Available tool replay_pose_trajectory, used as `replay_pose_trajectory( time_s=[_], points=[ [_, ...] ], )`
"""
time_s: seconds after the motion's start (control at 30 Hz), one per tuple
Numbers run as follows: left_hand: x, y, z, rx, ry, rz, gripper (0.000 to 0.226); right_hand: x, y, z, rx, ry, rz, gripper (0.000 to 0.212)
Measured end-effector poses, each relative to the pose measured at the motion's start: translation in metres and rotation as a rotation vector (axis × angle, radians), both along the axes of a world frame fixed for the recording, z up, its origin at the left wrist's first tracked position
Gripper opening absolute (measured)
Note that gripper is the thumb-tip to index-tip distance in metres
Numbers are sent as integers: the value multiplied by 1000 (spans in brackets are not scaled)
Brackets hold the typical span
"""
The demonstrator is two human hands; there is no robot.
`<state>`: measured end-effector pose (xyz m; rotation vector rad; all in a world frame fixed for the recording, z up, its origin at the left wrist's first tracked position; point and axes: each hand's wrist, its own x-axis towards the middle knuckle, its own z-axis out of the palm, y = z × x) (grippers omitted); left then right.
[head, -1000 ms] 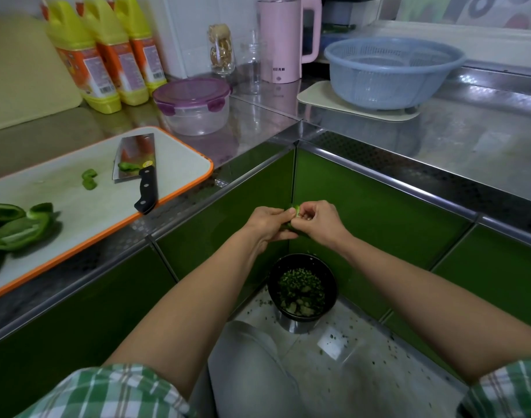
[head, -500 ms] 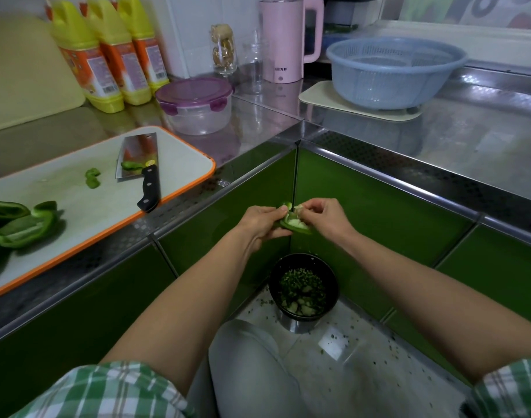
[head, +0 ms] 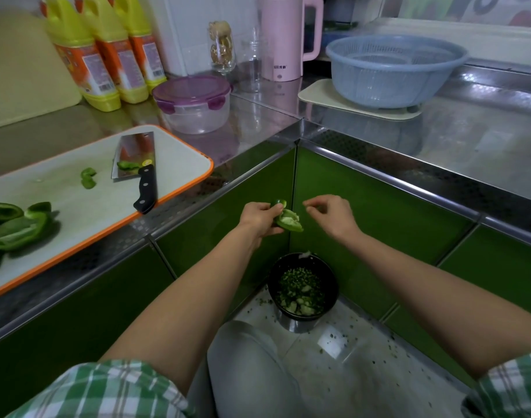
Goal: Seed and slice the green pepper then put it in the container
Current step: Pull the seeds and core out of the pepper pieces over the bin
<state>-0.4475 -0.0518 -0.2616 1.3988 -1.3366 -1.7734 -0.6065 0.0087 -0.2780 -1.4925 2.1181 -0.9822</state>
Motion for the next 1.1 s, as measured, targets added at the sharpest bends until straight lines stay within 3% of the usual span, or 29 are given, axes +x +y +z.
replay_pose_trajectory(
  time_s=[0.13,0.23,0.43,0.73,1.0,1.1],
  points=[
    [-5,1,-4,-48,-27,-21,29,15,3,7,1,128,245,15],
    [-9,1,-7,-80,-58,-41,28,19,1,7,3,156,218,6],
    [-12,5,-8,-103,-75,-34,26,23,-1,5,60,209,201,11],
    [-12,13,-9,-60,43,-32,24,24,2,2,29,50,101,13],
    [-8,12,-1,-34,116,39,32,9,2,-8,4,-313,-111,10],
    [-5,8,3,-35,131,76,36,-2,8,-12,1,-348,-138,7]
  ],
)
